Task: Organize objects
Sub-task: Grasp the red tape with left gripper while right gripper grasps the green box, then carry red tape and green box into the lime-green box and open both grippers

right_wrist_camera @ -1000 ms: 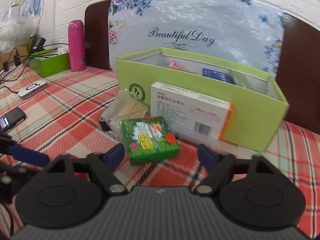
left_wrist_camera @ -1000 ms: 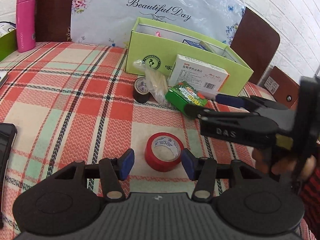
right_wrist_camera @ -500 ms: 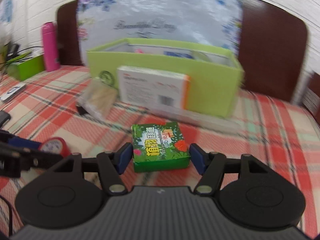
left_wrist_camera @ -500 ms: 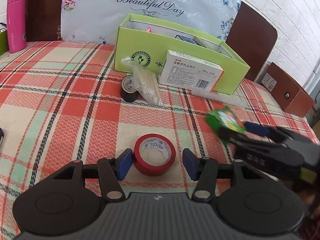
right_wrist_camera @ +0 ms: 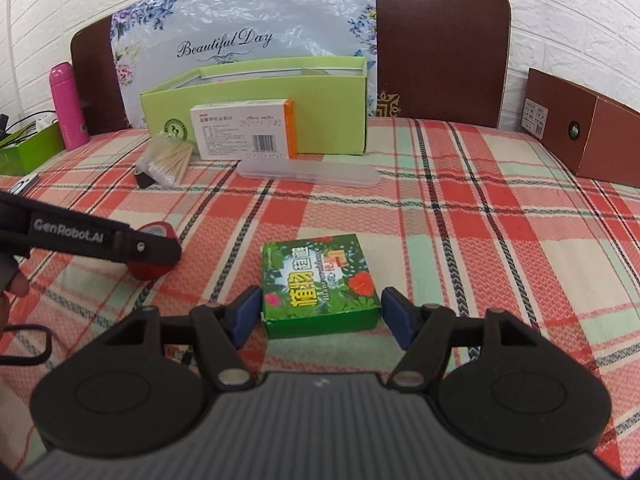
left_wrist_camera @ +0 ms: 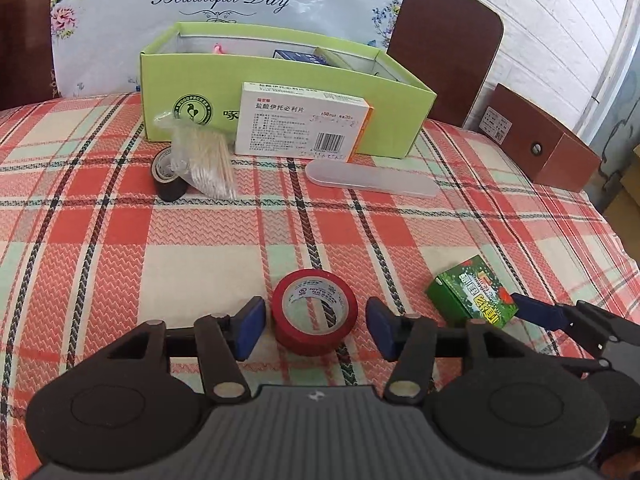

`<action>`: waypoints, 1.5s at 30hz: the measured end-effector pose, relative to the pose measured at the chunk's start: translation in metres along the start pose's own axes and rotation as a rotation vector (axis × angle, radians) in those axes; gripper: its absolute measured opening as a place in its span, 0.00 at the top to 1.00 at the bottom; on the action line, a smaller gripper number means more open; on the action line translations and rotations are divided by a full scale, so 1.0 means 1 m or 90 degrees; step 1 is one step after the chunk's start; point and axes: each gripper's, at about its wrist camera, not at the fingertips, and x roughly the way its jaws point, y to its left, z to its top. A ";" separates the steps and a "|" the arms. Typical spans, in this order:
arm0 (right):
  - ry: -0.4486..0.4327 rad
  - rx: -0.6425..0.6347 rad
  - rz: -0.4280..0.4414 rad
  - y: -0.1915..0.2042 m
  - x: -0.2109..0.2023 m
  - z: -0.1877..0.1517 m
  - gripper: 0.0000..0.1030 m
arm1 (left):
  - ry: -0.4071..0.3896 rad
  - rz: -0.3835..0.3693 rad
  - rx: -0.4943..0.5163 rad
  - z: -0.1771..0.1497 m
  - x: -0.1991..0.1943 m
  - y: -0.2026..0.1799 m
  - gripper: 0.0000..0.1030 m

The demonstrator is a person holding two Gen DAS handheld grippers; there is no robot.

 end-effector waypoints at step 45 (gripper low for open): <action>-0.255 -0.046 -0.010 0.014 0.050 0.168 0.40 | -0.216 0.037 0.032 0.170 -0.015 0.006 0.52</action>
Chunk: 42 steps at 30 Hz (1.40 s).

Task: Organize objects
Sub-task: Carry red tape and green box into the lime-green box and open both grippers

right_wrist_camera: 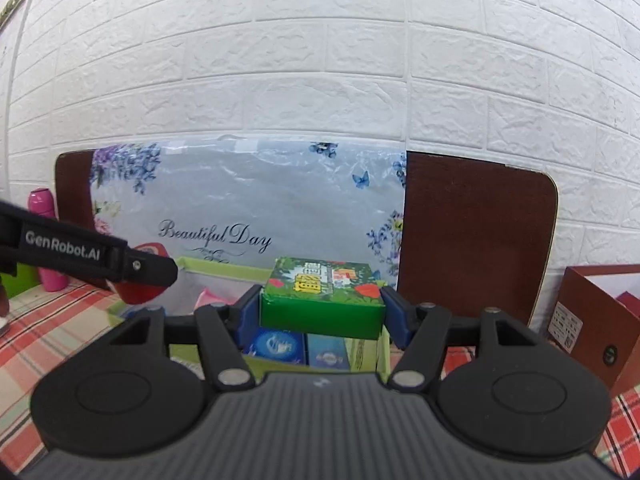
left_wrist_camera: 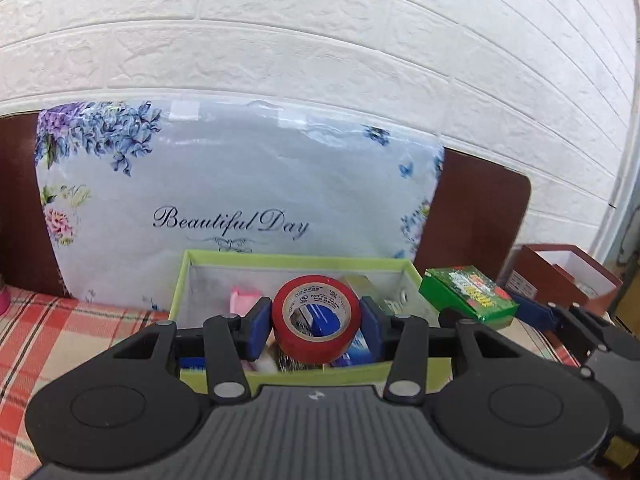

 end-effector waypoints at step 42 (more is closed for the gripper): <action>0.085 0.029 -0.006 -0.019 -0.055 -0.070 0.00 | 0.088 0.034 -0.031 -0.090 -0.046 -0.020 0.20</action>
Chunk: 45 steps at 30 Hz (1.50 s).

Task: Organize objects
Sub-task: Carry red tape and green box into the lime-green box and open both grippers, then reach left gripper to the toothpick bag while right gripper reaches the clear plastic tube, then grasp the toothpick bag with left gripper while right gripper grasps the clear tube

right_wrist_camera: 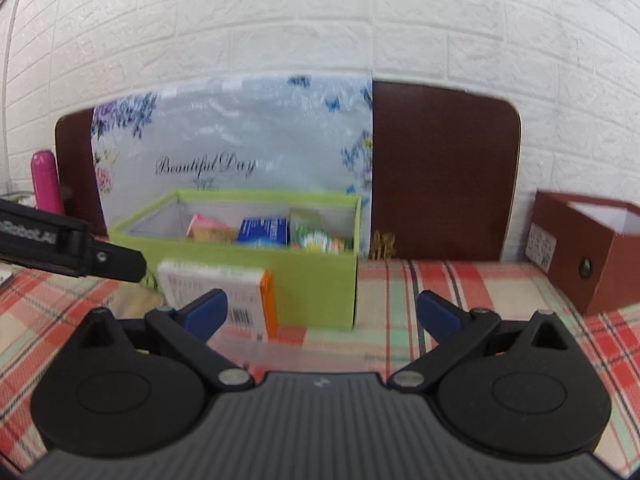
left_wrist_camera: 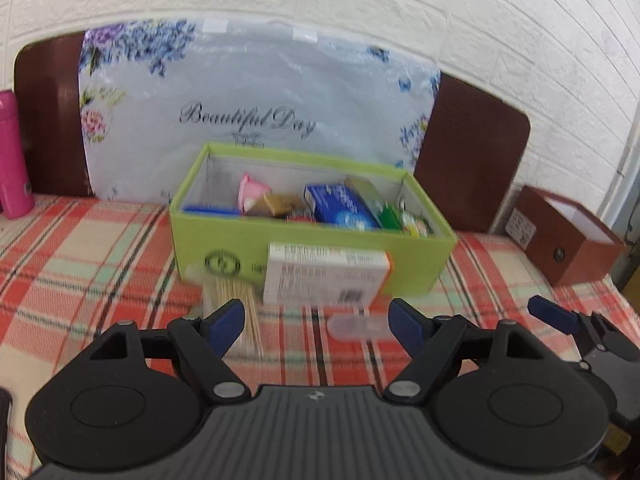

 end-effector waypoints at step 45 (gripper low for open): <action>0.164 0.007 0.121 0.002 -0.004 -0.063 0.74 | 0.067 -0.088 -0.030 -0.024 0.018 0.039 1.00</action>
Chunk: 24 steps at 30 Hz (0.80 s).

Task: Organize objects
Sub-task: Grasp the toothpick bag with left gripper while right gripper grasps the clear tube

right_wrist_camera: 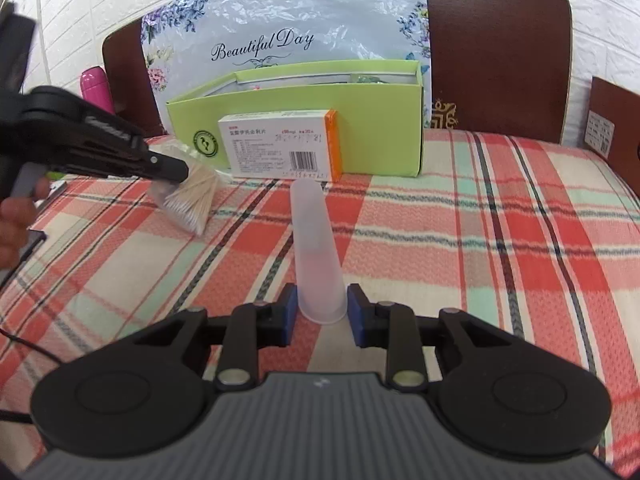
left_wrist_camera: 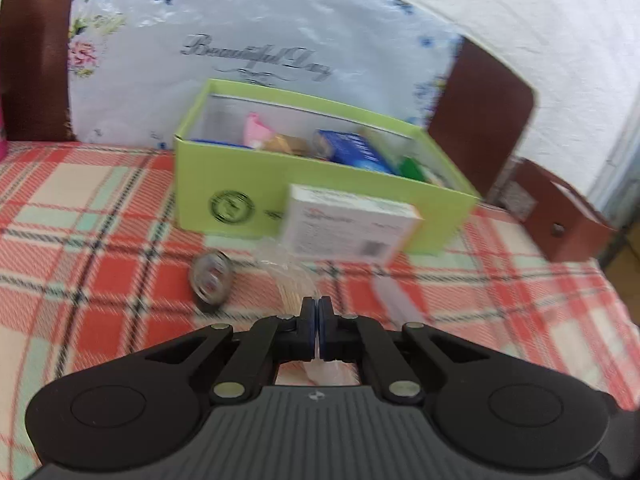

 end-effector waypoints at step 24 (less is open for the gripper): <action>0.017 -0.022 -0.004 0.010 -0.028 -0.017 0.60 | 0.032 0.070 0.063 -0.037 0.026 -0.019 0.65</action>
